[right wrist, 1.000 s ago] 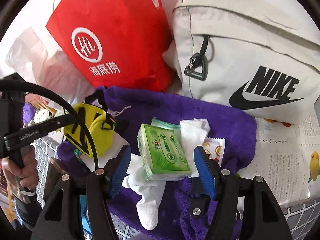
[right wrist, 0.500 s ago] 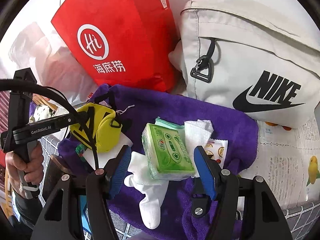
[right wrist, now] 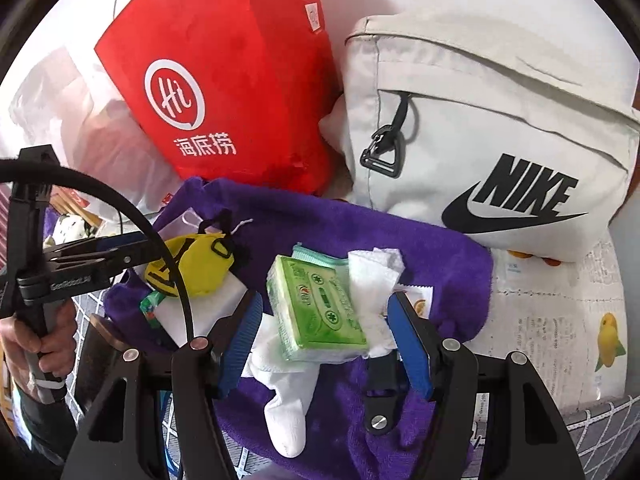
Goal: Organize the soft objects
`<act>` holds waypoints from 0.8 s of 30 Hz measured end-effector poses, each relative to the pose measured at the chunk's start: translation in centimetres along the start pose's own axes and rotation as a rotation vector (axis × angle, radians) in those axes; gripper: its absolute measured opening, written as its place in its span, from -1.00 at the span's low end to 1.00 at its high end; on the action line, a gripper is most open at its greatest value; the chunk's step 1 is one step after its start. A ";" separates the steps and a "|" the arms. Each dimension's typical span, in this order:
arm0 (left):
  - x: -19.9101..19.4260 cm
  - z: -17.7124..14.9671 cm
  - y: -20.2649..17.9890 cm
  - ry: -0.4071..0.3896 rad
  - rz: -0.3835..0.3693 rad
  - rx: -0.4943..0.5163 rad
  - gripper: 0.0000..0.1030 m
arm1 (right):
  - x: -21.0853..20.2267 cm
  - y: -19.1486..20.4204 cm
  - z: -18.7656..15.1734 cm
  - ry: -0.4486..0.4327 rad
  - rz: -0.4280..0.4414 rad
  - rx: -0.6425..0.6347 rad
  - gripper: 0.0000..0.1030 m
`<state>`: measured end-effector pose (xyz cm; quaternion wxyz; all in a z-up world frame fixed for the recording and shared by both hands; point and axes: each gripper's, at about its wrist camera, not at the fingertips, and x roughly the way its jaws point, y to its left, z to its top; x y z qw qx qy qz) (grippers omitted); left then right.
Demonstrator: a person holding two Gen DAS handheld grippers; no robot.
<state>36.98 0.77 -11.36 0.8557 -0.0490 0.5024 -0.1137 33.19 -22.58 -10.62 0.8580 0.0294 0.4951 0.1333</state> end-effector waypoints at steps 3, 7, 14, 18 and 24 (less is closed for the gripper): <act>-0.3 0.0 -0.2 0.003 0.017 0.013 0.31 | -0.1 0.0 0.0 0.001 -0.008 0.000 0.29; -0.8 0.0 -0.7 0.001 0.045 0.042 0.45 | 0.1 -0.2 0.1 0.014 -0.023 0.029 0.46; -1.9 -0.2 -1.8 0.023 0.075 0.067 0.90 | 0.4 0.0 0.1 0.045 -0.076 0.042 0.67; -2.8 -0.3 -2.5 0.031 0.106 0.070 0.92 | 0.5 0.4 0.1 0.049 -0.109 0.044 0.85; -4.5 -0.7 -3.9 0.063 0.111 0.092 0.92 | -0.3 1.6 0.2 0.052 -0.147 0.058 0.90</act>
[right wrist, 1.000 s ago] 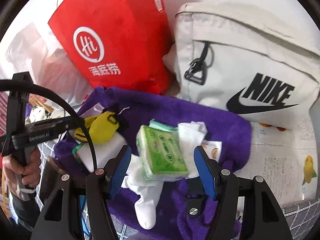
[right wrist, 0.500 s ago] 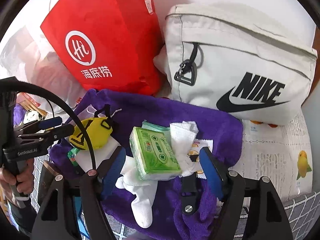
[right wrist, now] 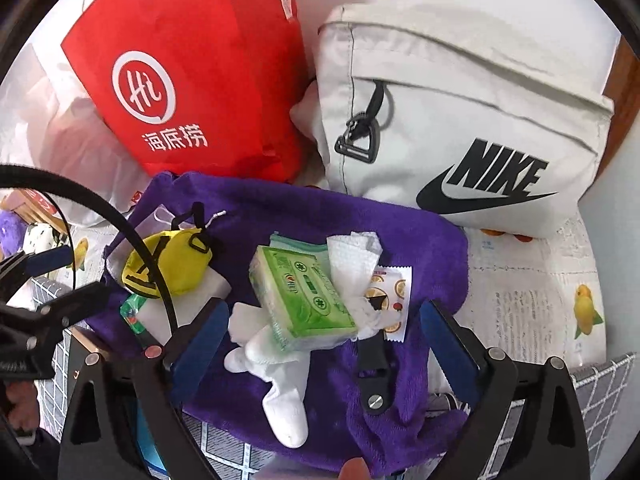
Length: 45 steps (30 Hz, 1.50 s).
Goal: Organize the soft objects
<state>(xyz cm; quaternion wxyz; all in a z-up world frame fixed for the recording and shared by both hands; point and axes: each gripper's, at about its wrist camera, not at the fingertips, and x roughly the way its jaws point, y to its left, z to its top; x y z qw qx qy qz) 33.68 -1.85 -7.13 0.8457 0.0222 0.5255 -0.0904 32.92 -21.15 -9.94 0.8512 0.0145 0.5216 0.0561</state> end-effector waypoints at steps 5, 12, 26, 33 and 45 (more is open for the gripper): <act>-2.5 -0.5 -0.6 -0.039 0.023 0.018 0.92 | -3.0 0.9 -0.8 -0.044 0.013 0.025 0.99; -7.4 -1.5 -1.1 -0.109 0.045 0.012 0.92 | -8.4 2.4 -3.8 -0.099 -0.019 -0.005 1.00; -17.5 -12.5 -3.7 -0.201 0.042 0.015 0.92 | -20.8 4.2 -12.9 -0.252 -0.053 0.052 1.00; -21.3 -18.1 -5.8 -0.245 0.036 0.017 0.92 | -24.9 5.2 -18.5 -0.302 -0.058 0.016 1.00; -25.3 -23.9 -7.2 -0.323 0.114 -0.044 0.92 | -28.7 5.8 -24.0 -0.351 -0.066 -0.011 1.00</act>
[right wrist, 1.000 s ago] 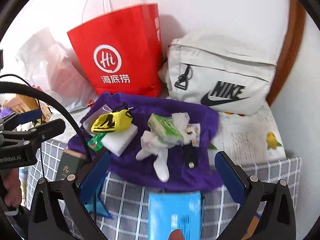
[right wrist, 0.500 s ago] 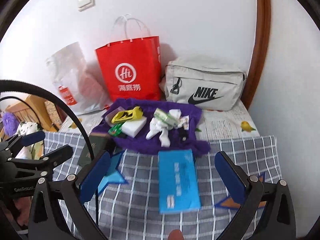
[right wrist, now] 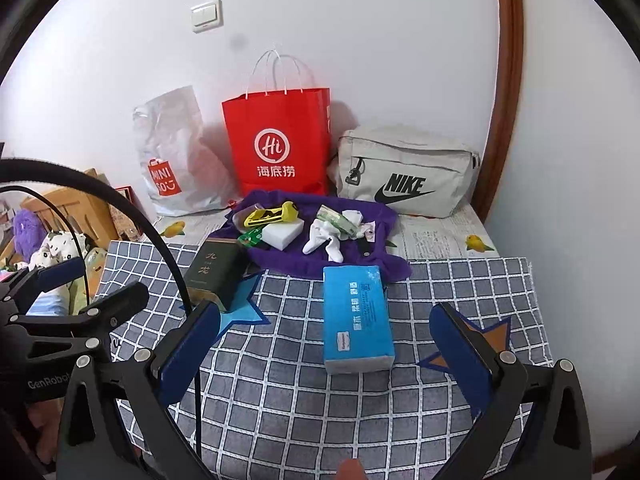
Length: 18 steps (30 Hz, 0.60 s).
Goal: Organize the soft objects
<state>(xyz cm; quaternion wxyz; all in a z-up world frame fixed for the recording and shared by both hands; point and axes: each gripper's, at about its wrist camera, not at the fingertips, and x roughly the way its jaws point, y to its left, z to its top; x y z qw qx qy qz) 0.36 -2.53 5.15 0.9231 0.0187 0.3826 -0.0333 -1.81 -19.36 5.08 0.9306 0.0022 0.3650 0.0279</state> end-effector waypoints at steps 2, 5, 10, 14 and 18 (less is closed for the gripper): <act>-0.2 -0.4 0.0 0.006 -0.005 -0.003 0.92 | -0.4 0.0 -0.2 -0.001 0.004 0.007 1.00; -0.6 -0.7 0.0 0.012 -0.004 -0.004 0.92 | -0.6 -0.1 -0.6 0.004 0.008 0.012 1.00; -0.9 -0.9 -0.1 0.012 -0.005 -0.006 0.92 | -1.0 -0.1 -0.8 0.001 0.002 0.011 1.00; -0.8 -1.0 -0.1 0.024 -0.008 -0.014 0.92 | -1.1 -0.1 -0.8 0.003 -0.001 0.012 1.00; -0.9 -1.1 -0.2 0.025 0.002 -0.013 0.92 | -1.1 -0.1 -0.9 0.008 0.000 0.015 1.00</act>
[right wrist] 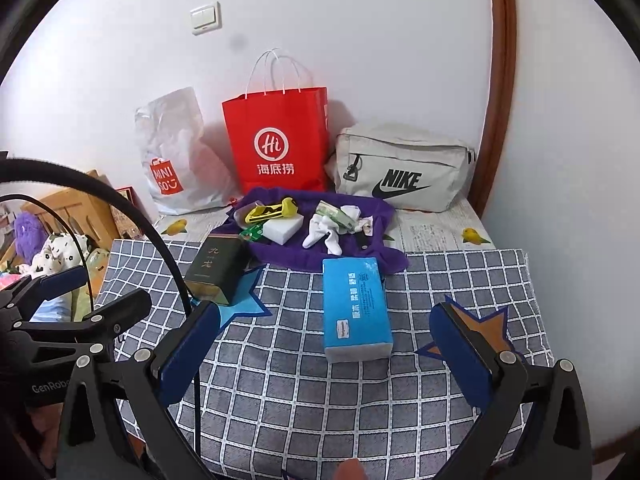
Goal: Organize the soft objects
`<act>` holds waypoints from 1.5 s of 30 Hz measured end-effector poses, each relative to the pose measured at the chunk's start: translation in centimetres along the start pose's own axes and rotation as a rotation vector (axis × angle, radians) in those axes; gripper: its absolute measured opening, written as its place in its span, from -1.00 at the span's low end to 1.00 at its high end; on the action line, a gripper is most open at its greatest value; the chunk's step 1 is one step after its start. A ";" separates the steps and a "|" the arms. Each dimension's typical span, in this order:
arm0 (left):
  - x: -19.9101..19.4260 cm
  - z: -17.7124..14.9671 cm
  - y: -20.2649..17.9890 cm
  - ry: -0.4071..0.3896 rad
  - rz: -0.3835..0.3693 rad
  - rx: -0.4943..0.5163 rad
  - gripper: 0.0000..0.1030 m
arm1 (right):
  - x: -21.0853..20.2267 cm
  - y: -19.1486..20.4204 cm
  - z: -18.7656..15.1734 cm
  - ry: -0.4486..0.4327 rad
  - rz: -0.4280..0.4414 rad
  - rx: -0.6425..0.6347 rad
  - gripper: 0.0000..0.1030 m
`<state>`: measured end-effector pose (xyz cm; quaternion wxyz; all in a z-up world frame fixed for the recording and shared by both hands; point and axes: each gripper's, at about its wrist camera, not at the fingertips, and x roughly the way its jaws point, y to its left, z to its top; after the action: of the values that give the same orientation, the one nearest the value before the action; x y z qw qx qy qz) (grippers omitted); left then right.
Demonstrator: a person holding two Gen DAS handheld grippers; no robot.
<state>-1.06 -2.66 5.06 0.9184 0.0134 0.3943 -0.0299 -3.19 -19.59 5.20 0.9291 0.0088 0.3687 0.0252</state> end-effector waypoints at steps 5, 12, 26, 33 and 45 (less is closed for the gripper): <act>-0.2 -0.1 0.0 -0.001 -0.001 -0.003 0.92 | -0.2 0.1 0.0 -0.003 -0.004 0.000 1.00; -0.2 -0.1 0.1 0.000 -0.006 -0.006 0.92 | -0.4 -0.1 0.0 -0.007 -0.007 -0.001 1.00; -0.5 -0.4 -0.2 0.001 -0.001 -0.009 0.92 | -0.7 -0.1 -0.1 -0.011 -0.011 -0.005 1.00; -0.5 -0.4 -0.2 0.001 -0.005 -0.007 0.92 | -0.9 -0.1 -0.2 -0.014 -0.007 -0.001 1.00; -0.6 -0.6 -0.1 0.000 -0.003 -0.007 0.92 | -1.1 -0.1 -0.2 -0.015 -0.011 -0.002 1.00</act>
<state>-1.93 -2.75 5.13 0.9184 0.0095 0.3944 -0.0298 -4.07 -19.75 5.80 0.9321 0.0059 0.3617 0.0202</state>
